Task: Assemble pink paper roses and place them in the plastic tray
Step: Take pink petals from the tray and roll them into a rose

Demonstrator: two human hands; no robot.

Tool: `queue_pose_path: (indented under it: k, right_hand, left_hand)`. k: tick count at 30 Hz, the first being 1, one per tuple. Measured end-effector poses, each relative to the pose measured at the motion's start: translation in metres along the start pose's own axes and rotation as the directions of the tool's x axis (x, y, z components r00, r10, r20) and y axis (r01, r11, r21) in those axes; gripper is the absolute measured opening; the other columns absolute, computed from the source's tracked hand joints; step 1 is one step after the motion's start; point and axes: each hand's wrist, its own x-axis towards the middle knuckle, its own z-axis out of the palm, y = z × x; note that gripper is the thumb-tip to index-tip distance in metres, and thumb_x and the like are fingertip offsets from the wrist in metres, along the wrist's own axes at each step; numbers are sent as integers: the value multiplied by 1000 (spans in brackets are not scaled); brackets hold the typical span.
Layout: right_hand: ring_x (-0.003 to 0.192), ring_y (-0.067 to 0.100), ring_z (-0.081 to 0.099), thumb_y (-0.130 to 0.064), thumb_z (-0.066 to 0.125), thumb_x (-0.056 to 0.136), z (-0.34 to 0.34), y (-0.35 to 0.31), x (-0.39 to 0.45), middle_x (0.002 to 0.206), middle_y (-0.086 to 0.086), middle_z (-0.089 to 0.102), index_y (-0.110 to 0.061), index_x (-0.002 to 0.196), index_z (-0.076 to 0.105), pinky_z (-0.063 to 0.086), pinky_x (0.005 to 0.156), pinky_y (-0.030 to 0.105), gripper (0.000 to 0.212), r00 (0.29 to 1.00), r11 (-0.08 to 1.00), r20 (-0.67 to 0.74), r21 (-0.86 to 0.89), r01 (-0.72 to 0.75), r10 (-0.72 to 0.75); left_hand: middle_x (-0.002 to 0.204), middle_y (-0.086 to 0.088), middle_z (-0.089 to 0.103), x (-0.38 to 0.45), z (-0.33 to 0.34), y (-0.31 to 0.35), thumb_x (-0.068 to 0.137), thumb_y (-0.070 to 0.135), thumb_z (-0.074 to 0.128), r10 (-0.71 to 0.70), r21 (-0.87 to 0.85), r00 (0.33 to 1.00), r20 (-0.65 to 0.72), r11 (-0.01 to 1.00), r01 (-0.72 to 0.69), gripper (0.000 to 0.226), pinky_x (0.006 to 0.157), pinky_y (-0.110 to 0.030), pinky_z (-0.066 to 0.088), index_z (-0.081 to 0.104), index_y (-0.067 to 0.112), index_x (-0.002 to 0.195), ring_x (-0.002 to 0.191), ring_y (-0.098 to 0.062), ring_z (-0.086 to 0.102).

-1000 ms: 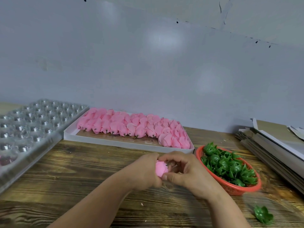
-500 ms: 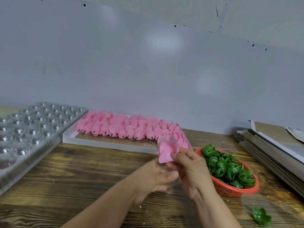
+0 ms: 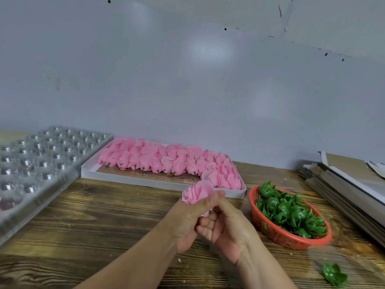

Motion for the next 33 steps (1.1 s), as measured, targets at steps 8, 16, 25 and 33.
queue_pose_path:
  k: [8, 16, 25, 33]
  right_hand:
    - [66, 7, 63, 14, 70, 70, -2, -1, -6, 70, -1, 70, -12, 84, 67, 51, 63, 17, 30, 866, 770, 158, -403, 495, -474]
    - [65, -2, 59, 6, 76, 68, 7, 14, -5, 74, -17, 66, -24, 87, 62, 46, 61, 12, 37, 707, 554, 84, -561, 616, -702]
    - [51, 7, 47, 14, 64, 73, 6, 10, -2, 55, 0, 57, -11, 70, 67, 41, 48, 15, 26, 826, 757, 33, -380, 531, -563]
    - [63, 4, 60, 13, 70, 70, 5, 7, -5, 66, -5, 67, -8, 91, 62, 49, 59, 17, 30, 875, 792, 177, -374, 483, -450]
  left_hand:
    - [102, -22, 69, 6, -6, 7, 78, 33, 66, 15, -268, 1000, 16, 963, -10, 39, 77, -35, 58, 75, 0, 98, 92, -29, 69]
    - [79, -13, 72, 5, 7, 2, 70, 29, 69, 52, -303, 997, -50, 951, -65, 30, 61, -25, 56, 77, 9, 91, 72, -20, 72]
    - [80, -6, 72, 4, 5, 3, 67, 32, 71, 30, -203, 999, -36, 978, -37, 17, 69, -28, 55, 80, 17, 72, 75, -15, 69]
    - [87, -17, 69, 7, -5, 8, 59, 36, 80, 44, -183, 998, -43, 982, -51, 45, 69, -36, 56, 75, 5, 93, 72, -25, 67]
